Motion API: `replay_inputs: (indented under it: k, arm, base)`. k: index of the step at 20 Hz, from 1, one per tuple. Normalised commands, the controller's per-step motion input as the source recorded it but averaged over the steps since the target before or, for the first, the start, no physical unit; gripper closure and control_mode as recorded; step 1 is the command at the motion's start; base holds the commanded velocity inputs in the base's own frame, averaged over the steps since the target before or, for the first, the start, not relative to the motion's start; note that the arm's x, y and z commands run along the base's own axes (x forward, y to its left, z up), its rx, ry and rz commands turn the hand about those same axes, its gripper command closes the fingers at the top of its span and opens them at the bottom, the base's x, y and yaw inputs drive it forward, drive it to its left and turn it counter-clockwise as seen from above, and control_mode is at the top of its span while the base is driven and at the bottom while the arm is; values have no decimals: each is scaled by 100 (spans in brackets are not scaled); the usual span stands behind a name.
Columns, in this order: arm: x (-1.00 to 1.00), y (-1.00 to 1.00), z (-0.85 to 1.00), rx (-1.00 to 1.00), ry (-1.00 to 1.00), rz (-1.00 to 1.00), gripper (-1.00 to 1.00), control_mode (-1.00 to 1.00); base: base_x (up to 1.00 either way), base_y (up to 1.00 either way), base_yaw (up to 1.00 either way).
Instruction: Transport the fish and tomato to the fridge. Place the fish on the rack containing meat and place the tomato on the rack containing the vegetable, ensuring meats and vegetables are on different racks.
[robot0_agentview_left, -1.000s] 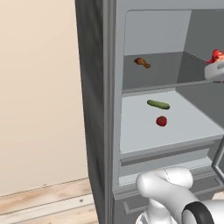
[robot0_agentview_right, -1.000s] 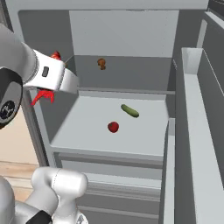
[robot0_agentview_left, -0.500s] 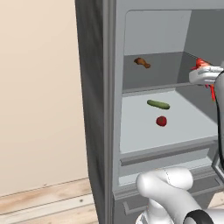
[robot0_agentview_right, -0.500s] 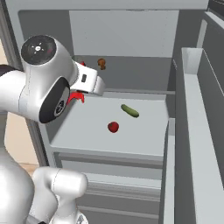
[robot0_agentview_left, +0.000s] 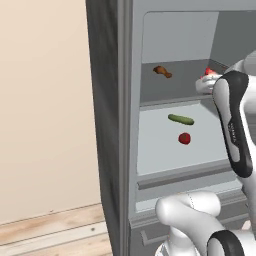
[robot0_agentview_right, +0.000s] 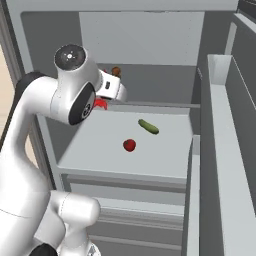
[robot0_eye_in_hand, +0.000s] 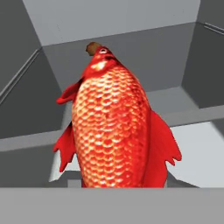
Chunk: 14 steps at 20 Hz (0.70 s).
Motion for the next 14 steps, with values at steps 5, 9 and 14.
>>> replay_inputs:
  k: [5,9,14]
  arm:
    - [66,-2,0,0,9,2,100,-100]
    - [72,-4,-3,0,9,4,100,-100]
    - [72,-4,-15,0,4,4,100,-100]
  base:
    - [0,0,0]
    - [0,0,0]
    - [0,0,0]
